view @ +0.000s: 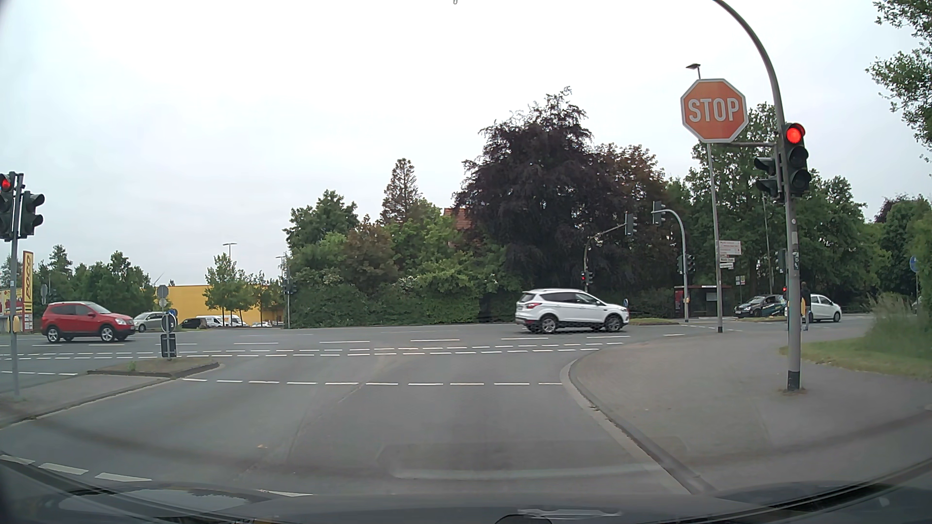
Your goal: Follow the waypoints while adhering to traffic rules and regulations
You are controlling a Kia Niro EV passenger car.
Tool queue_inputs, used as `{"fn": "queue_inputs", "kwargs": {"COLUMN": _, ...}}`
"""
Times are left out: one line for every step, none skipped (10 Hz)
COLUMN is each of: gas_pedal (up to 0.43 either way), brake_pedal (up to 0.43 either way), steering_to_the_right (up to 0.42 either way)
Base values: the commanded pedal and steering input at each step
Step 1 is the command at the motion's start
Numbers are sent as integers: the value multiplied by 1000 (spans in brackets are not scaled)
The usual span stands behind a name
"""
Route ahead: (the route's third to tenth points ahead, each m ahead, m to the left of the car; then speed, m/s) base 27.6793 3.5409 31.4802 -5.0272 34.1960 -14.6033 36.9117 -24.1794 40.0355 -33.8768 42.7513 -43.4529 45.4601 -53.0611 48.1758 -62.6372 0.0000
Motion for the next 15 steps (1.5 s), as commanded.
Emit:
{"fn": "queue_inputs", "kwargs": {"gas_pedal": 0, "brake_pedal": 0, "steering_to_the_right": 0}}
{"fn": "queue_inputs", "kwargs": {"gas_pedal": 0, "brake_pedal": 0, "steering_to_the_right": 0}}
{"fn": "queue_inputs", "kwargs": {"gas_pedal": 0, "brake_pedal": 0, "steering_to_the_right": 0}}
{"fn": "queue_inputs", "kwargs": {"gas_pedal": 0, "brake_pedal": 0, "steering_to_the_right": 0}}
{"fn": "queue_inputs", "kwargs": {"gas_pedal": 0, "brake_pedal": 0, "steering_to_the_right": 0}}
{"fn": "queue_inputs", "kwargs": {"gas_pedal": 0, "brake_pedal": 0, "steering_to_the_right": 0}}
{"fn": "queue_inputs", "kwargs": {"gas_pedal": 0, "brake_pedal": 0, "steering_to_the_right": 0}}
{"fn": "queue_inputs", "kwargs": {"gas_pedal": 0, "brake_pedal": 0, "steering_to_the_right": 0}}
{"fn": "queue_inputs", "kwargs": {"gas_pedal": 0, "brake_pedal": 0, "steering_to_the_right": 0}}
{"fn": "queue_inputs", "kwargs": {"gas_pedal": 0, "brake_pedal": 0, "steering_to_the_right": 0}}
{"fn": "queue_inputs", "kwargs": {"gas_pedal": 0, "brake_pedal": 0, "steering_to_the_right": 0}}
{"fn": "queue_inputs", "kwargs": {"gas_pedal": 0, "brake_pedal": 0, "steering_to_the_right": 0}}
{"fn": "queue_inputs", "kwargs": {"gas_pedal": 0, "brake_pedal": 0, "steering_to_the_right": 0}}
{"fn": "queue_inputs", "kwargs": {"gas_pedal": 0, "brake_pedal": 0, "steering_to_the_right": 0}}
{"fn": "queue_inputs", "kwargs": {"gas_pedal": 0, "brake_pedal": 0, "steering_to_the_right": 0}}
